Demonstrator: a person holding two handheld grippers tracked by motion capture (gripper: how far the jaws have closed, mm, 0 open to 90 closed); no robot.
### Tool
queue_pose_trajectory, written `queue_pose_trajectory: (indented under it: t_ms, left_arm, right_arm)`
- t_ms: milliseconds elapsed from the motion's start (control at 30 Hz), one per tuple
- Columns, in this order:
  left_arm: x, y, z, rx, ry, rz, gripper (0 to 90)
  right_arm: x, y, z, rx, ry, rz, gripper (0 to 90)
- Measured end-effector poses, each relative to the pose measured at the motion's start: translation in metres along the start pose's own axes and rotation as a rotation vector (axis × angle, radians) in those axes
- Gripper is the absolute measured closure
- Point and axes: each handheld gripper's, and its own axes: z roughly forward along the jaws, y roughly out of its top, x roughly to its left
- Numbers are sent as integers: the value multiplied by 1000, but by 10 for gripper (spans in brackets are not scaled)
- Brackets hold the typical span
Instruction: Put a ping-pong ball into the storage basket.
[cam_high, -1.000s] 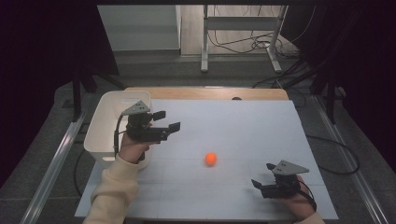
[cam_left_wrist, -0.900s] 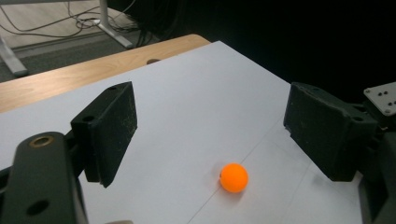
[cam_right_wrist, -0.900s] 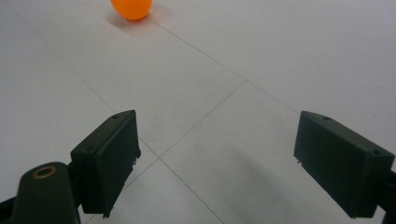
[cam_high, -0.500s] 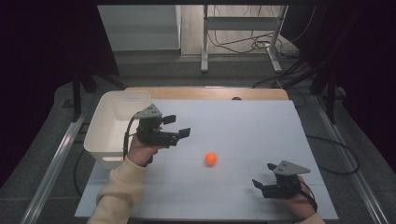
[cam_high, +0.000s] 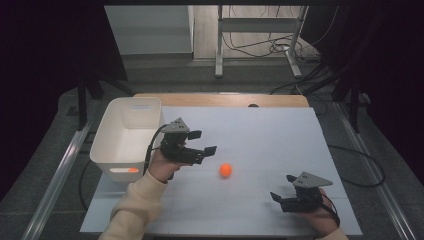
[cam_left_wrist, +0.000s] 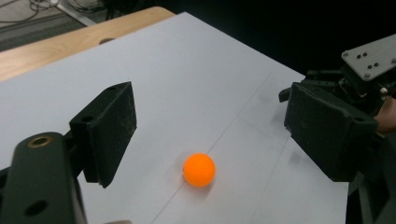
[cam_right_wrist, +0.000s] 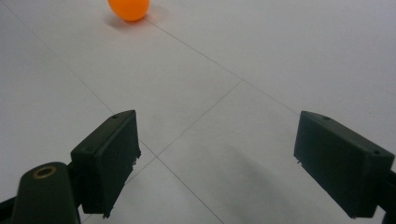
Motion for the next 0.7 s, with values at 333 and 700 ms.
queue_pose_trajectory:
  t_ms: [333, 700]
  left_arm:
    - [-14, -2, 22, 45, -24, 31, 175]
    - [-16, -9, 43, 91, -37, 29, 171]
  right_arm:
    - [0, 0, 0, -2, -1, 0, 146]
    - [0, 0, -1, -5, -2, -1, 146]
